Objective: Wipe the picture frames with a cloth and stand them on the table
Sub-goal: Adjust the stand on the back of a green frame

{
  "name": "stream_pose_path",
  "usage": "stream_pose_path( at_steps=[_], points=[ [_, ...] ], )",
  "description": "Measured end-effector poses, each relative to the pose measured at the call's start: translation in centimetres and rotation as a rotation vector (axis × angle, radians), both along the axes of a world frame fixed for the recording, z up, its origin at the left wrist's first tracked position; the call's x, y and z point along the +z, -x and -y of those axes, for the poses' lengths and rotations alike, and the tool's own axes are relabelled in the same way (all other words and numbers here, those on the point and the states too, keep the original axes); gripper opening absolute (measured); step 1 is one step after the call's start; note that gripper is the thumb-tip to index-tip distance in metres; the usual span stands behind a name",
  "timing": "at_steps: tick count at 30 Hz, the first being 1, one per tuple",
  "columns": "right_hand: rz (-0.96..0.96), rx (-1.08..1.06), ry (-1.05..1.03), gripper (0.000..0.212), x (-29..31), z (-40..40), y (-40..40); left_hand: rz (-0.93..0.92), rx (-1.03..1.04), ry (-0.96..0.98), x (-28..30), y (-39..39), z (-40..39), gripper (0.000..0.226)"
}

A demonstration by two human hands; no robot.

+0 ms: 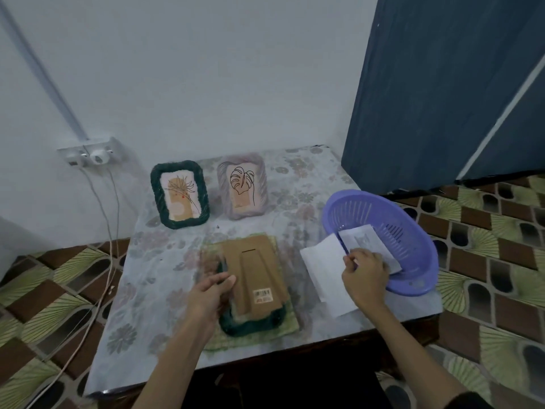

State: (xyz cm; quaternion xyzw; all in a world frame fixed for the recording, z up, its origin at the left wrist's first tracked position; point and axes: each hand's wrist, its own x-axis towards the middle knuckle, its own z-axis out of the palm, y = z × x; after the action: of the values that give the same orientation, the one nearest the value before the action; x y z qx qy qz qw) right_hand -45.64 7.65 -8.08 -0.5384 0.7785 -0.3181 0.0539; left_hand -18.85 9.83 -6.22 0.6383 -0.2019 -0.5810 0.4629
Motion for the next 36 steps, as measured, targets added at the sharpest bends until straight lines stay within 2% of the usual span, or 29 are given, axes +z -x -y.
stream_pose_path(
  at_steps=[2,5,8,10,13,16,21,23,26,28,30,32,34,36],
  points=[
    [-0.056,0.035,0.155,0.025,0.5,-0.1,-1.1,-0.003,0.006,-0.011,-0.3,0.1,0.8,0.016],
    [0.057,0.109,0.217,0.024,0.7,0.5,-3.4,-0.02,0.02,-0.037,-0.6,-0.2,1.7,0.015],
    [0.089,0.143,0.11,0.014,-1.3,1.5,-4.9,-0.036,0.044,-0.05,-0.9,-0.8,2.3,0.008],
    [0.091,0.187,-0.049,0.036,-2.7,2.0,-5.0,-0.027,0.053,-0.048,-1.2,-1.2,2.5,0.007],
    [-0.172,0.27,-0.2,0.061,-5.2,2.8,-4.1,-0.009,0.054,-0.057,-1.7,-1.6,3.0,0.007],
    [-0.443,0.229,-0.288,0.049,-6.6,3.1,-3.4,-0.002,0.055,-0.048,-2.4,-1.7,3.4,0.007],
    [-0.606,0.329,-0.297,0.044,-7.2,3.0,-2.8,0.015,0.027,-0.036,-2.9,-1.1,3.7,0.007],
    [-0.617,0.386,-0.268,0.028,-7.8,3.0,-2.7,0.019,0.02,-0.03,-3.1,-1.0,3.8,0.008],
    [-0.613,0.413,-0.385,0.043,-8.0,2.9,-2.4,0.023,0.015,-0.023,-3.2,-1.0,3.7,0.008],
    [-0.649,0.419,-0.376,0.049,-7.5,2.6,-2.3,0.026,0.017,-0.017,-3.0,-1.0,3.5,0.006],
    [-0.664,0.459,-0.281,0.057,-6.9,2.1,-2.4,0.022,0.015,-0.015,-2.7,-0.8,3.3,0.007],
    [-0.697,0.463,-0.105,0.051,-5.6,1.5,-2.4,0.026,0.009,-0.016,-2.5,-0.7,3.3,0.011],
    [-0.657,0.361,0.012,0.044,-3.5,0.4,-1.9,0.007,0.017,-0.001,-1.6,-0.6,2.5,0.014],
    [-0.604,0.152,-0.084,0.047,-2.7,0.4,-0.2,0.006,-0.002,-0.008,-1.6,-0.4,2.7,0.013]
  ],
)
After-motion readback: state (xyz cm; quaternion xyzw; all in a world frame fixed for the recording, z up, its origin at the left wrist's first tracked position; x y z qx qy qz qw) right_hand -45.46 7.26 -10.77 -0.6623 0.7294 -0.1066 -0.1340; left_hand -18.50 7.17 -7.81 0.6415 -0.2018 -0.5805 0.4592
